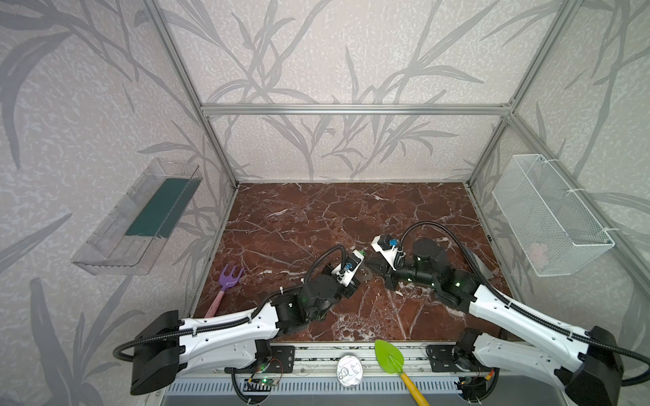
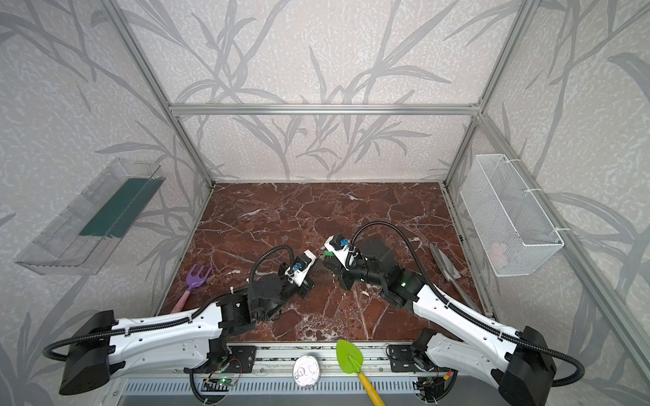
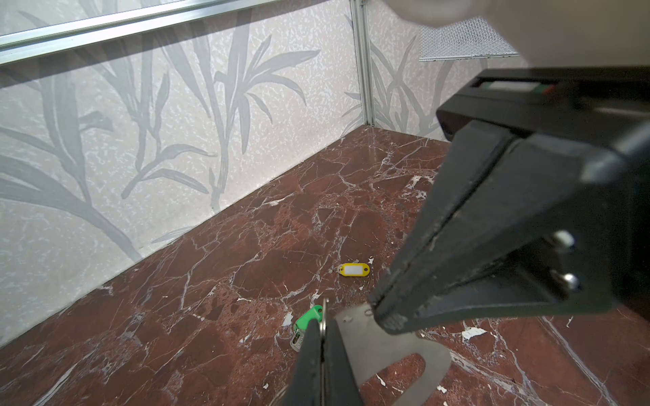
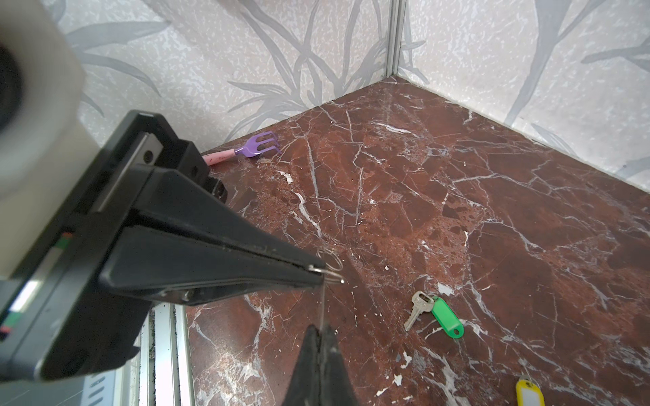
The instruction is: Put the keys on the keyring
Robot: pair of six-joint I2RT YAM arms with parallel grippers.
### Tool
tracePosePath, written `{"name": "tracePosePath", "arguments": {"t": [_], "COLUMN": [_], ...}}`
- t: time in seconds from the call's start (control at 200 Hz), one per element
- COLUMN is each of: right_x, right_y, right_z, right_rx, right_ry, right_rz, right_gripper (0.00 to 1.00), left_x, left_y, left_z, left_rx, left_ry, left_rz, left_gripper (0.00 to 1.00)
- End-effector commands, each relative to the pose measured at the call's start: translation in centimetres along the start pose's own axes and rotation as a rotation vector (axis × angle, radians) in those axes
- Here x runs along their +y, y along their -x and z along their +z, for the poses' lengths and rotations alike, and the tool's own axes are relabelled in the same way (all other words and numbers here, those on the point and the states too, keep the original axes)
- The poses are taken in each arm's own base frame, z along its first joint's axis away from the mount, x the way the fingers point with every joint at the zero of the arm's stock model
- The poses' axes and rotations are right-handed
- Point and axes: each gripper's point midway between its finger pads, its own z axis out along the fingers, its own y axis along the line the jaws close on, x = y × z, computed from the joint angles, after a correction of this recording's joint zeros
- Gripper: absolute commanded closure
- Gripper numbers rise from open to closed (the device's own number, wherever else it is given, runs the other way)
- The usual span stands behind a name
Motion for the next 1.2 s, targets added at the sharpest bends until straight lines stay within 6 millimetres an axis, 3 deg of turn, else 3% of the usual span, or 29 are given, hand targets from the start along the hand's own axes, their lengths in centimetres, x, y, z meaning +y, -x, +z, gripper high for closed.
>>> {"name": "tracePosePath", "arguments": {"t": [0.0,0.805,1.13,1.145,1.195], "right_x": [1.7,5.7,6.6,7.6,7.9], "right_y": [-0.2,-1.0,-0.6,-0.6,-0.6], "right_z": [-0.1,0.4,0.2,0.1,0.1], "right_rx": [-0.015,-0.068,-0.115,-0.115,-0.122], "right_ry": [0.061,0.119,0.148,0.176,0.189], "right_rz": [-0.035,-0.180,-0.214,-0.222,-0.226], "right_gripper": [1.00,1.00,1.00,1.00,1.00], "left_x": [0.9,3.4,5.1,5.1,5.5], "left_y": [3.0,4.3,3.6,3.5,3.3], "left_z": [-0.8,-1.7,-1.8,-1.8,-1.9], "left_rx": [-0.111,-0.249,-0.215,-0.212,-0.211], "left_ry": [0.026,0.127,0.227,0.233,0.256], "left_rz": [-0.077,-0.367,-0.469,-0.472,-0.499], "left_gripper": [1.00,1.00,1.00,1.00,1.00]}}
